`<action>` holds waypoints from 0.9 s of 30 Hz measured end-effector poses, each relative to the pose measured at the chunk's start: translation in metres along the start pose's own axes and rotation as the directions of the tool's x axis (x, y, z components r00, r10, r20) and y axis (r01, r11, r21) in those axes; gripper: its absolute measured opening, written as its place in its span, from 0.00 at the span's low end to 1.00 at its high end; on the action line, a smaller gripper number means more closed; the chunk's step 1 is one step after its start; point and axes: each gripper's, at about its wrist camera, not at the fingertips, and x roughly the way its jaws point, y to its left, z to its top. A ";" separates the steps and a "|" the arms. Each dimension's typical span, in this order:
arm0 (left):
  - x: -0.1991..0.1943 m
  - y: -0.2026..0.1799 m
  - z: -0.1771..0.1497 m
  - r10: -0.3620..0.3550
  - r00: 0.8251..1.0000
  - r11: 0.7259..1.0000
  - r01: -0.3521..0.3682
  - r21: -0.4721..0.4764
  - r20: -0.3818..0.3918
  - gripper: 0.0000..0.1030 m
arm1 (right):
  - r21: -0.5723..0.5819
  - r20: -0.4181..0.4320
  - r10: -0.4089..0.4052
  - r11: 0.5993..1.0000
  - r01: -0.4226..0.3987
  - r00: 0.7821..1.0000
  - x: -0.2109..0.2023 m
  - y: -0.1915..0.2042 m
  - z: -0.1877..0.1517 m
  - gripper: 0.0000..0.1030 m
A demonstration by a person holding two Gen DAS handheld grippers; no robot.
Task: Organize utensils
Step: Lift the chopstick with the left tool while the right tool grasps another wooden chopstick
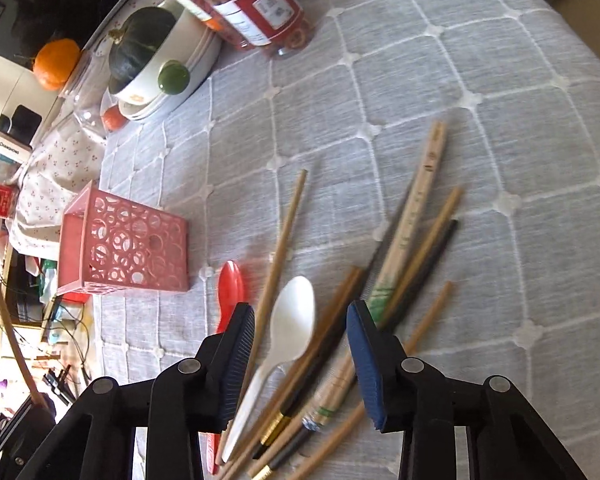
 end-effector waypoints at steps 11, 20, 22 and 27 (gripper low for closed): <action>-0.017 0.038 -0.001 0.012 0.999 0.997 -0.008 -0.082 0.048 0.06 | -0.043 0.006 -0.141 0.989 0.141 0.990 0.054 0.025 0.027 0.36; -0.019 0.055 0.003 0.079 0.991 0.991 -0.067 -0.117 0.104 0.06 | -0.136 0.076 -0.248 0.957 0.257 0.966 0.076 0.039 0.037 0.11; -0.028 0.059 0.006 0.096 0.980 0.989 -0.074 -0.130 0.172 0.06 | -0.126 0.078 -0.236 0.961 0.244 0.969 0.076 0.037 0.038 0.10; -0.059 0.067 0.016 0.151 0.919 0.983 -0.100 -0.154 0.365 0.06 | -0.127 0.120 -0.147 0.979 0.162 0.982 0.055 0.041 0.039 0.08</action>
